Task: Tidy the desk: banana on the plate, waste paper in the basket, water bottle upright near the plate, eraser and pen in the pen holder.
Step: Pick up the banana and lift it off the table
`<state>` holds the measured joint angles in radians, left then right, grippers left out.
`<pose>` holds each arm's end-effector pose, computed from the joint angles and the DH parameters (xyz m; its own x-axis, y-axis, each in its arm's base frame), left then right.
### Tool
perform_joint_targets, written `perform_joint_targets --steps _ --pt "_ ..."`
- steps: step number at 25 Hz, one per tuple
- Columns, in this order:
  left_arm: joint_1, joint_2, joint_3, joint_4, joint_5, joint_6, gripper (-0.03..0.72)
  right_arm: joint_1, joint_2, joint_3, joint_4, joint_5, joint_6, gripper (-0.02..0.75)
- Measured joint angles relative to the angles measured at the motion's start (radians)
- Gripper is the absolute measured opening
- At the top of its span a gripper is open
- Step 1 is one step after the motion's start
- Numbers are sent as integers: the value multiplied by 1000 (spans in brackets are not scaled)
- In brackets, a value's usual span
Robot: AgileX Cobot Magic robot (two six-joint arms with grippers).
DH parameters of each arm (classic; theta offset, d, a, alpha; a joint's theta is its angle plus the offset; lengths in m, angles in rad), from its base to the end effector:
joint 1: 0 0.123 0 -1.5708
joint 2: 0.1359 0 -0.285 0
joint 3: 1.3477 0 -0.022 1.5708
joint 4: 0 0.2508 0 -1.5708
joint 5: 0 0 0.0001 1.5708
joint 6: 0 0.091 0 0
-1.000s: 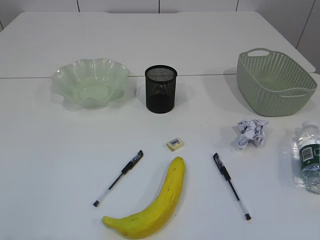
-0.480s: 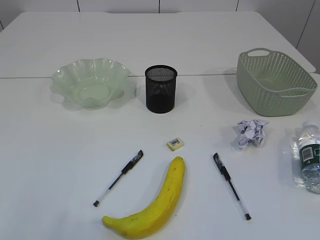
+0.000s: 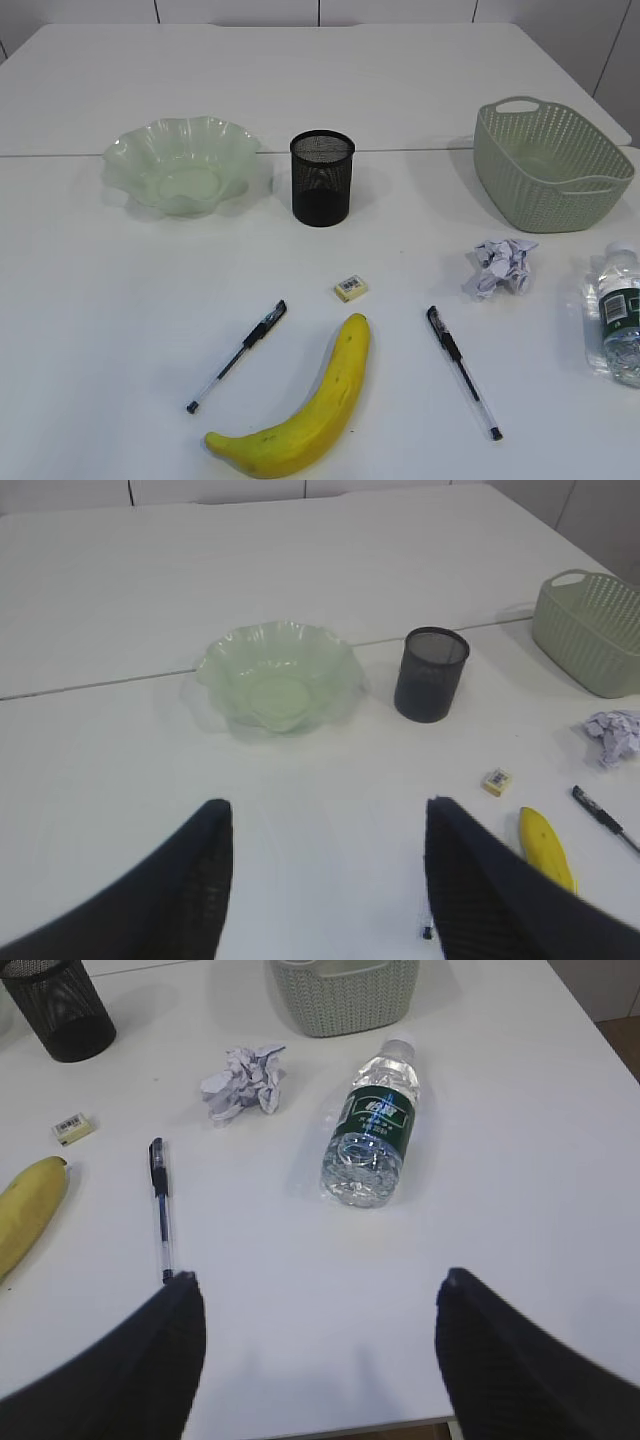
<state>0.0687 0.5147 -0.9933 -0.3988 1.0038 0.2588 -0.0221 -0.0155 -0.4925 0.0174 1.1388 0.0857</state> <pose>0.0542 -0.0262 0.4150 -0.3800 0.0081 -0.9249 0.2500 0.9636 -0.0942 -0.0097 0.0017 0.2689 -0.5140 0.1042 -0.8514 0.0566 0.9945 0.0876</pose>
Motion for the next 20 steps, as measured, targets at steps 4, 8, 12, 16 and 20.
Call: perform_joint_targets --steps 4,8,12,16,20 --pt "0 125 -60 -18 34 55 434 0 0 0 0 0 0 533" --pt "-21 228 -77 -68 39 115 434 0 0 0 0 0 0 533" --pt "-86 310 -81 -94 -3 141 434 0 0 0 0 0 0 533" --pt "-167 401 -81 -96 -30 145 434 0 0 0 0 0 0 533" --pt "-294 486 -81 -90 -97 161 434 0 0 0 0 0 0 534"
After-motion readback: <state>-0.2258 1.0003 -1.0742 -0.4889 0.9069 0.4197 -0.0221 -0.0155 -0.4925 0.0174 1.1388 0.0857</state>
